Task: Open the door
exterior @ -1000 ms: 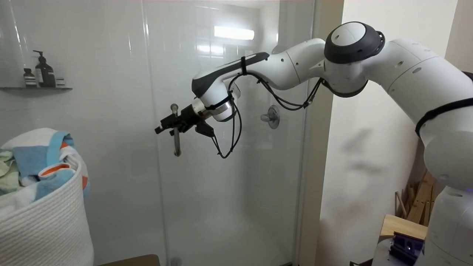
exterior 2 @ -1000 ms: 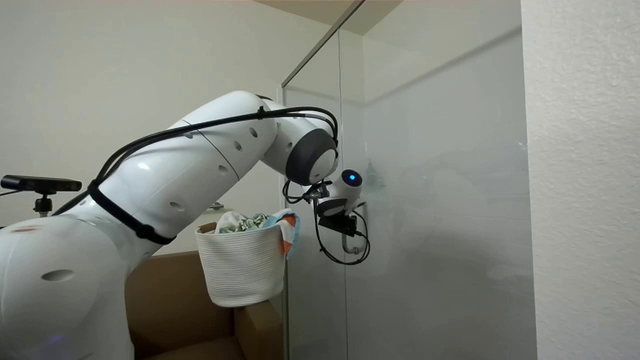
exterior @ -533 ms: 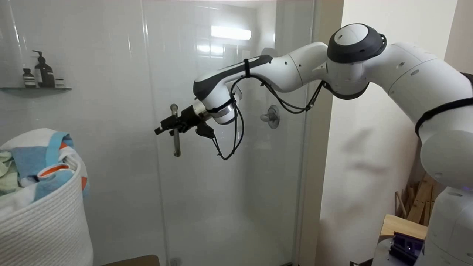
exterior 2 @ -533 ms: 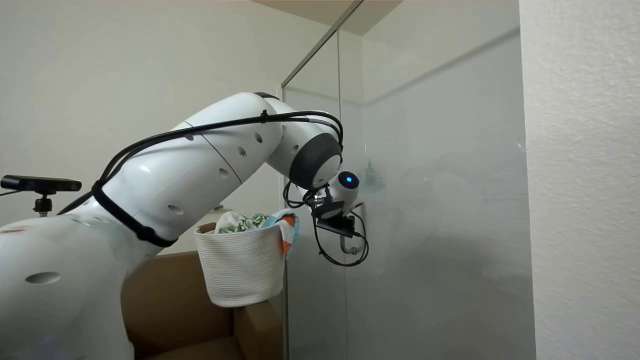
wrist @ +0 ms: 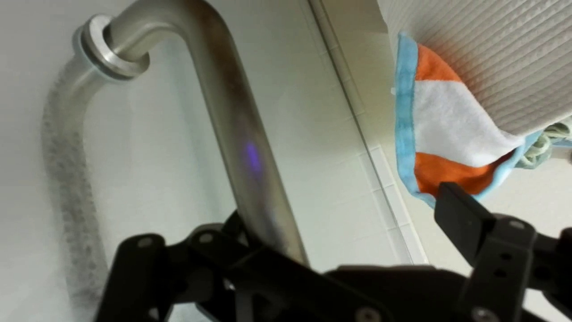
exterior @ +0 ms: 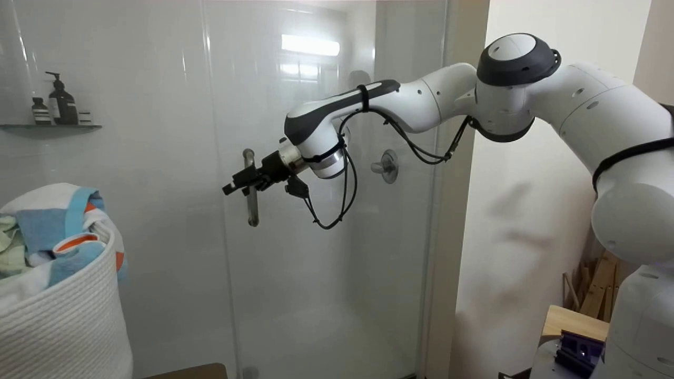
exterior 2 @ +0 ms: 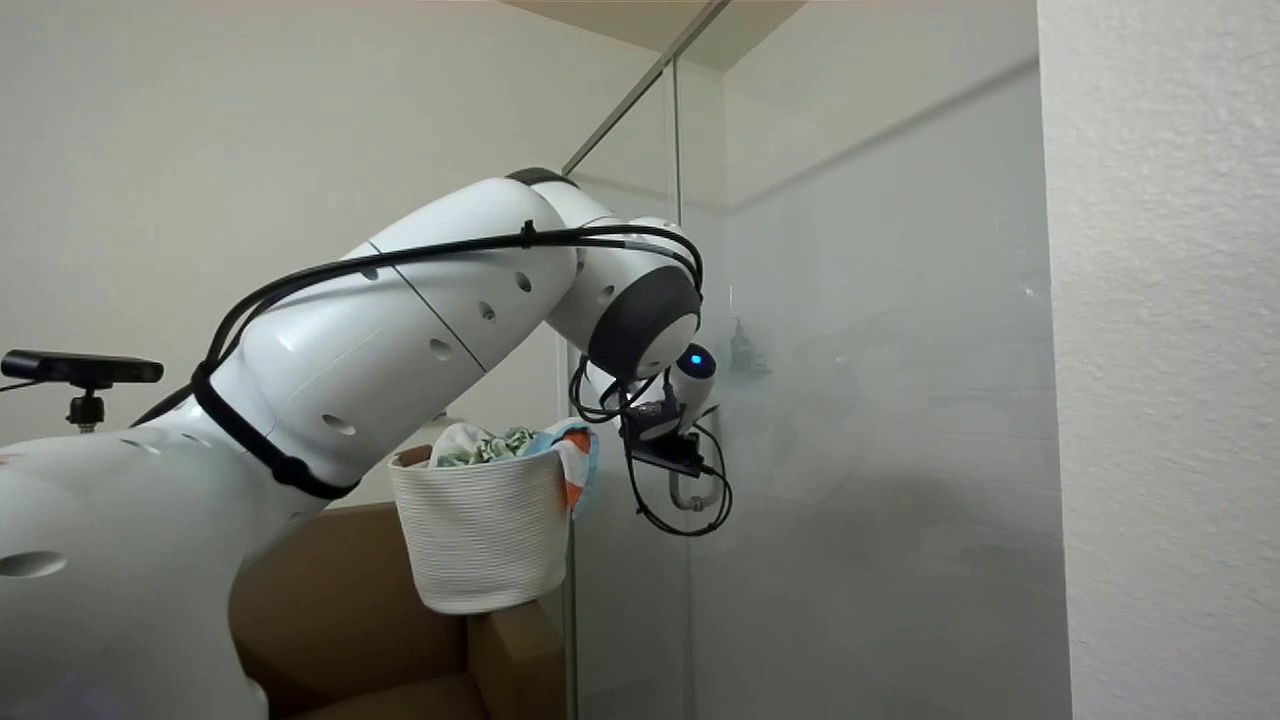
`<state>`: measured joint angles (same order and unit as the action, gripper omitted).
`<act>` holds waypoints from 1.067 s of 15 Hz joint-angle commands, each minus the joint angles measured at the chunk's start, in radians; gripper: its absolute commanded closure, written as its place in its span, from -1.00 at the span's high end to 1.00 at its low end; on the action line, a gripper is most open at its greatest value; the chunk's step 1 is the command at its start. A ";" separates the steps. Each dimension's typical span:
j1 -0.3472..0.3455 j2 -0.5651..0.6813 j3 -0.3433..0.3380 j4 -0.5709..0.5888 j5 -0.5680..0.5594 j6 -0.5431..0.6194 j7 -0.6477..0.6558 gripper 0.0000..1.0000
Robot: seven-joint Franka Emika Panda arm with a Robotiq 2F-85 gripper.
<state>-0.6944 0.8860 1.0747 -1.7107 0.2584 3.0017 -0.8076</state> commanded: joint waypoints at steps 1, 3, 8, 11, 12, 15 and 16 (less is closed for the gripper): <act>-0.070 -0.021 0.145 -0.144 -0.052 -0.033 0.028 1.00; -0.113 -0.024 0.181 -0.191 -0.083 -0.043 0.037 1.00; -0.213 -0.045 0.263 -0.284 -0.143 -0.106 0.063 1.00; -0.281 -0.065 0.315 -0.328 -0.161 -0.177 0.053 1.00; -0.304 -0.072 0.333 -0.344 -0.165 -0.203 0.049 1.00; -0.374 -0.087 0.391 -0.383 -0.168 -0.287 0.032 1.00; -0.393 -0.095 0.408 -0.393 -0.168 -0.318 0.030 1.00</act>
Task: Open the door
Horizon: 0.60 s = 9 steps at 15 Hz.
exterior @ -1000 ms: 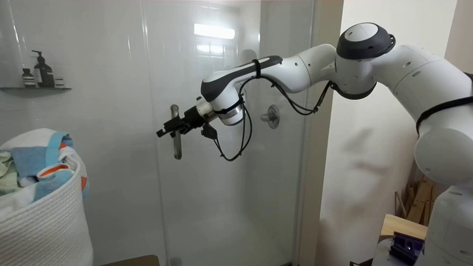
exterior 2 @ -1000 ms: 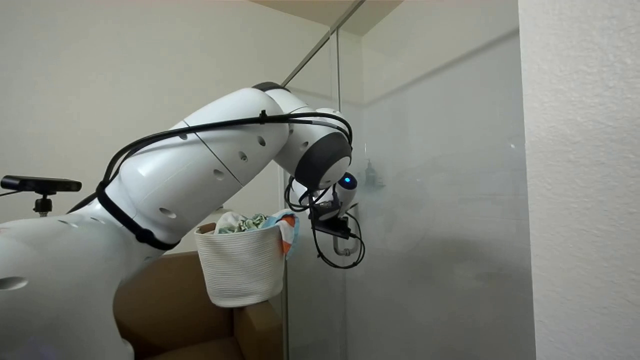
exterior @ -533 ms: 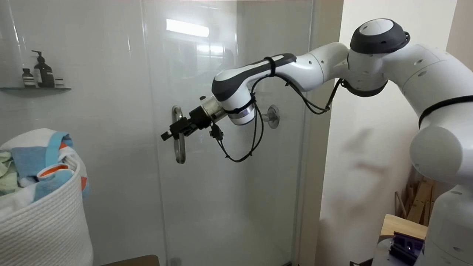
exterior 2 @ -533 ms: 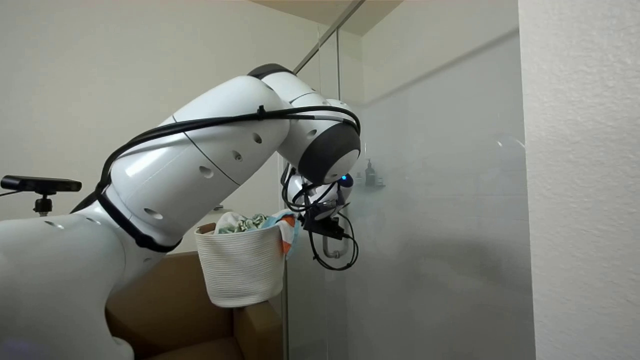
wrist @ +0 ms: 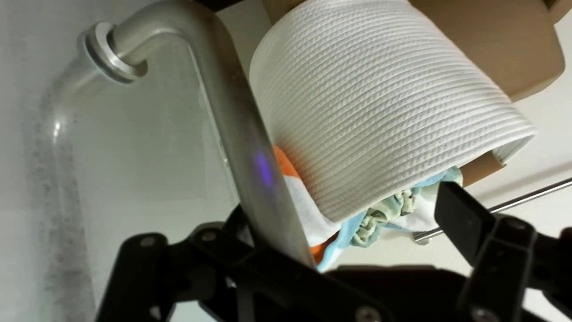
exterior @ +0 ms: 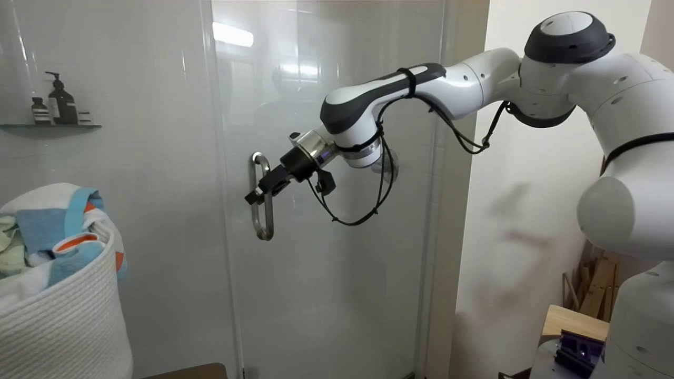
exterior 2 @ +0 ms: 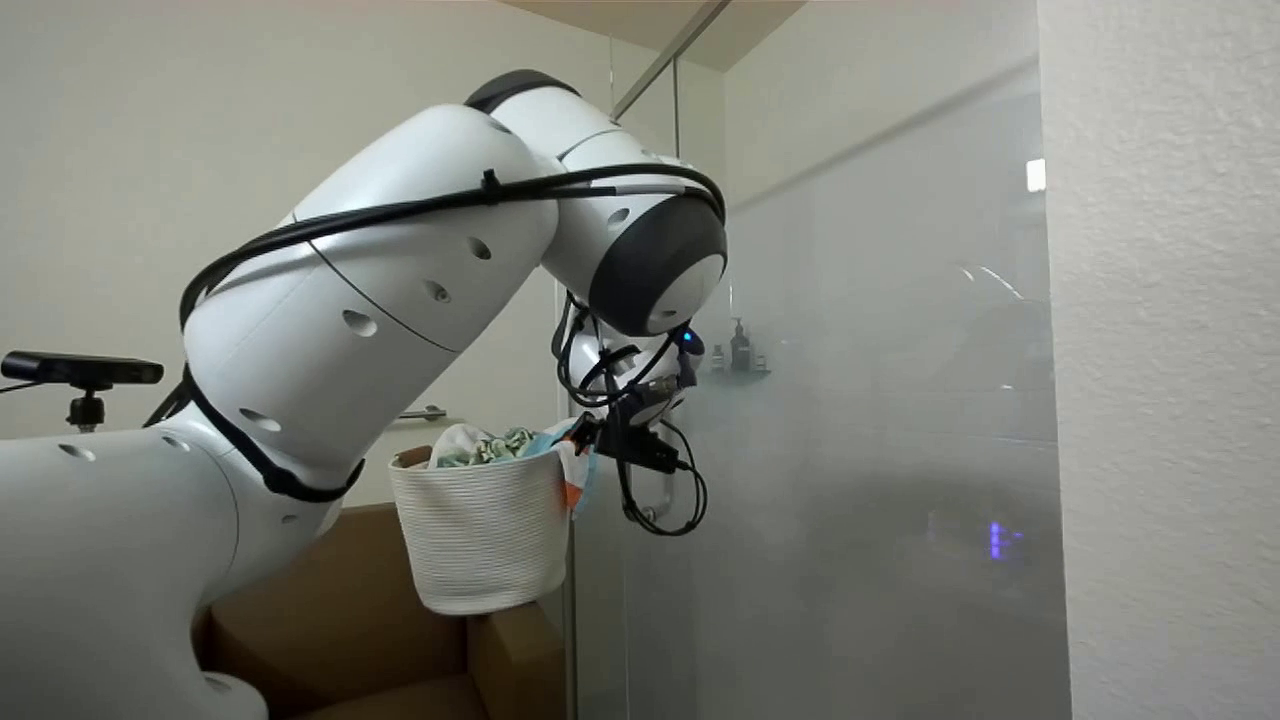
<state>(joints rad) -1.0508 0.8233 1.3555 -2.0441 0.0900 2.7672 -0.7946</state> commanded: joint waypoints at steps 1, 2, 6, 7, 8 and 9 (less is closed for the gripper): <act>-0.057 -0.039 0.145 -0.068 0.000 -0.114 0.013 1.00; -0.078 -0.050 0.162 -0.080 0.002 -0.136 0.013 1.00; -0.165 -0.088 0.239 -0.128 0.008 -0.206 0.015 1.00; -0.182 -0.096 0.257 -0.140 0.004 -0.209 0.018 1.00; -0.187 -0.121 0.264 -0.136 -0.005 -0.212 0.028 1.00; -0.193 -0.093 0.155 -0.135 -0.020 -0.175 0.003 1.00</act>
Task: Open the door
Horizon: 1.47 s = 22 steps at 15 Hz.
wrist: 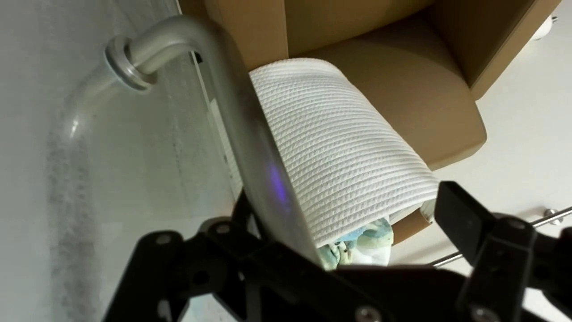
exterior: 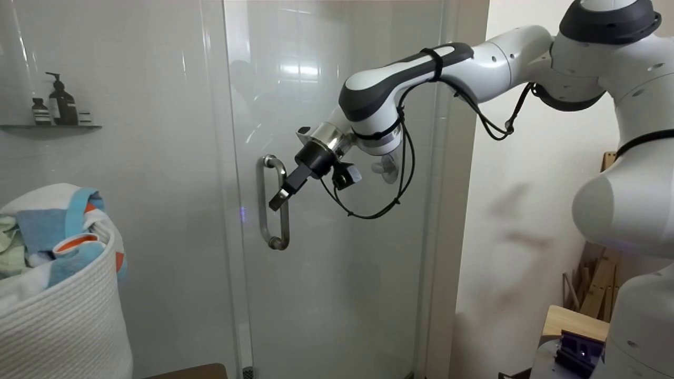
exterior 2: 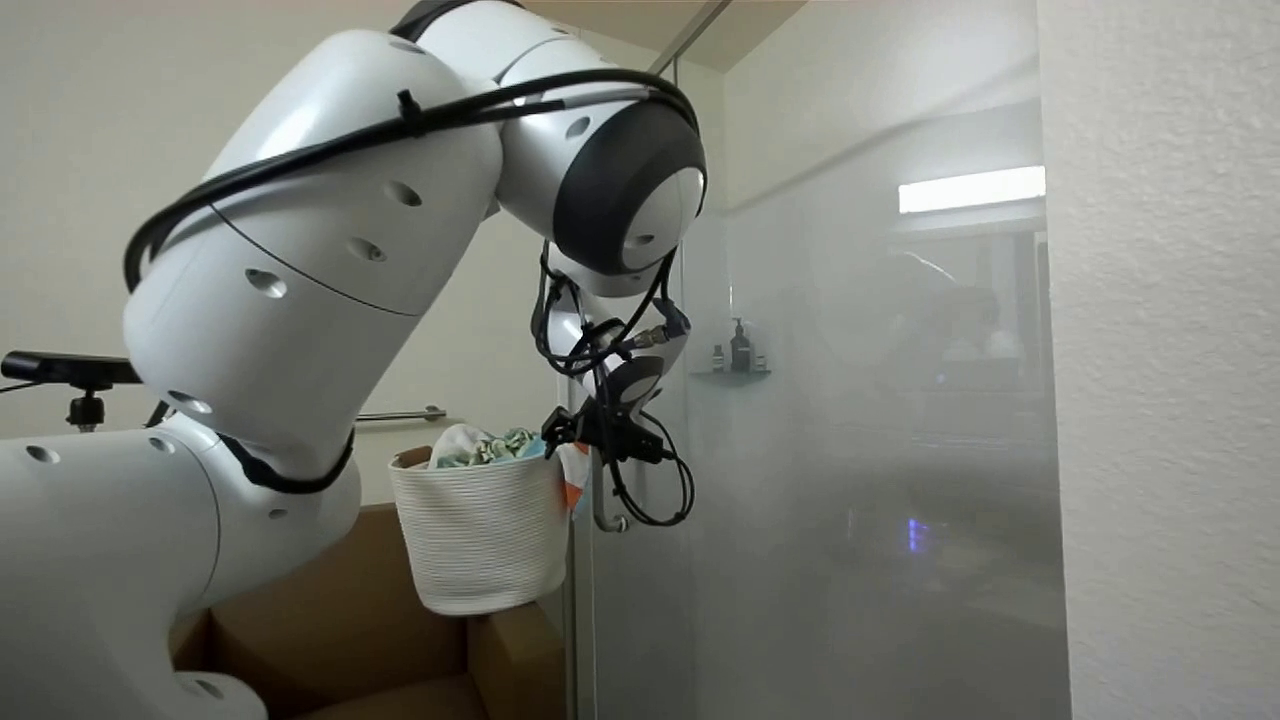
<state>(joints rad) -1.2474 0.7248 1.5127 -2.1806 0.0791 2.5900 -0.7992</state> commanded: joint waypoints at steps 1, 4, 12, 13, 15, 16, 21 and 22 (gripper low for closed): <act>-0.012 -0.006 0.016 -0.002 -0.011 -0.011 0.009 1.00; -0.031 -0.030 0.042 0.003 -0.013 -0.027 0.011 1.00; -0.072 0.027 0.089 -0.053 -0.010 -0.066 -0.040 1.00; -0.082 0.034 0.100 -0.062 -0.010 -0.070 -0.046 1.00; -0.115 0.045 0.130 -0.087 -0.011 -0.091 -0.057 1.00; -0.135 0.049 0.148 -0.105 -0.014 -0.101 -0.059 1.00; -0.235 0.095 0.237 -0.197 -0.050 -0.136 -0.055 1.00; -0.257 0.107 0.254 -0.216 -0.062 -0.143 -0.051 1.00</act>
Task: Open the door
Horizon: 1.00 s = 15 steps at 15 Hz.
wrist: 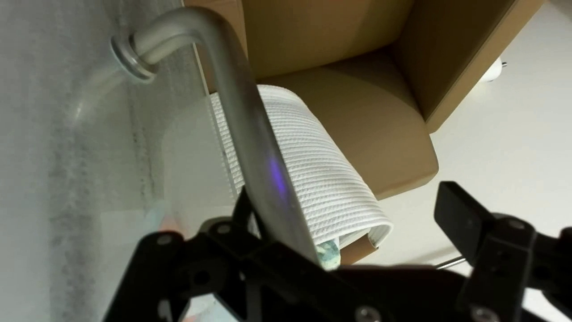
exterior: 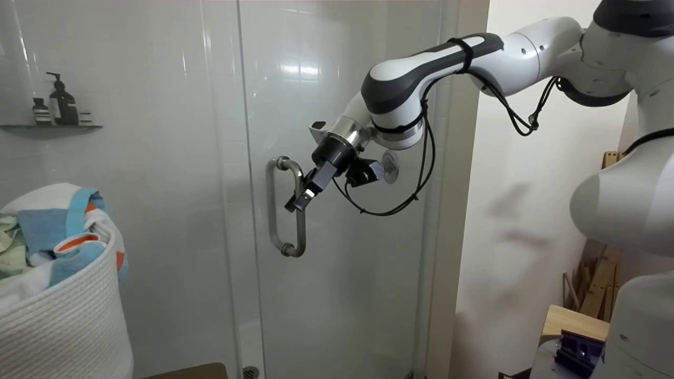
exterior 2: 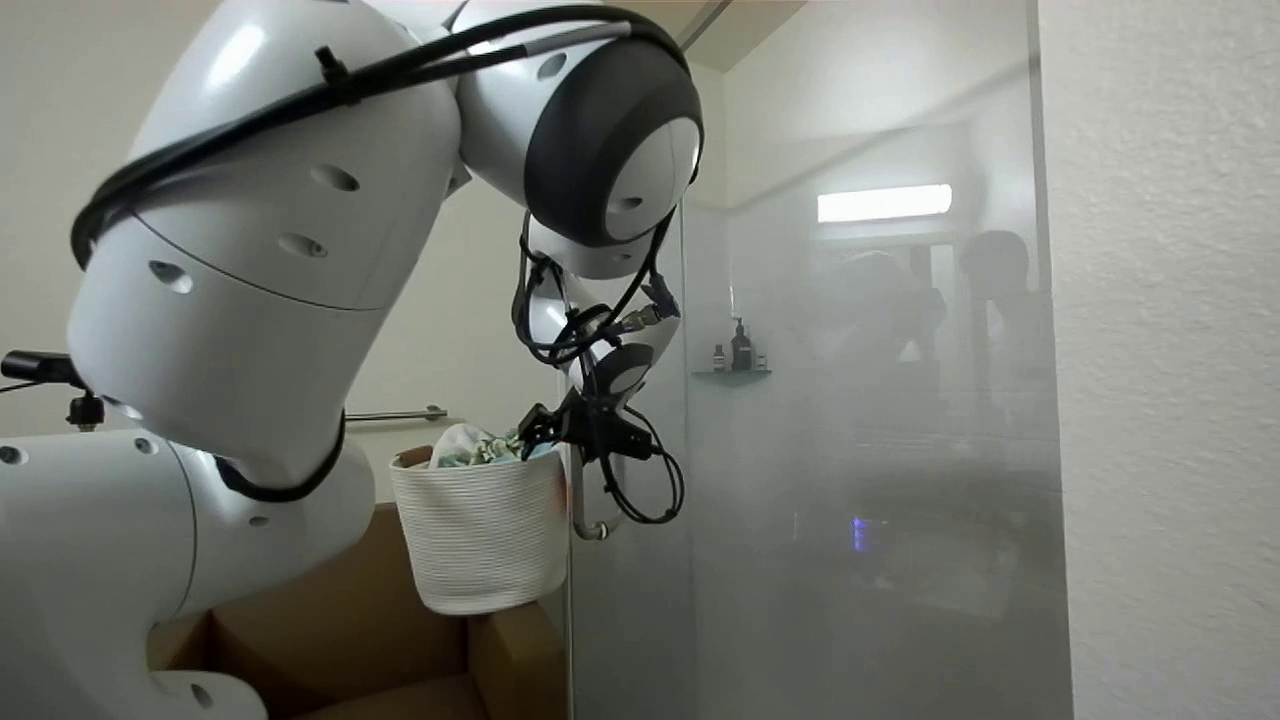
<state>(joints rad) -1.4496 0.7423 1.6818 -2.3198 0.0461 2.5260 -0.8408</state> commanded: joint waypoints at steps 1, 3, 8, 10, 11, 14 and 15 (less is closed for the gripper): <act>-0.077 0.104 0.100 -0.096 -0.043 -0.087 -0.009 1.00; -0.116 0.136 0.126 -0.132 -0.072 -0.103 -0.007 1.00; -0.217 0.235 0.172 -0.208 -0.141 -0.175 -0.005 1.00; -0.255 0.275 0.194 -0.231 -0.167 -0.212 -0.003 1.00; -0.275 0.291 0.205 -0.245 -0.181 -0.224 -0.001 1.00; -0.327 0.342 0.225 -0.285 -0.217 -0.264 0.004 1.00; -0.342 0.357 0.230 -0.299 -0.227 -0.275 0.007 1.00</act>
<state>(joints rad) -1.7442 0.9913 1.8656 -2.5651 -0.1711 2.3694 -0.8437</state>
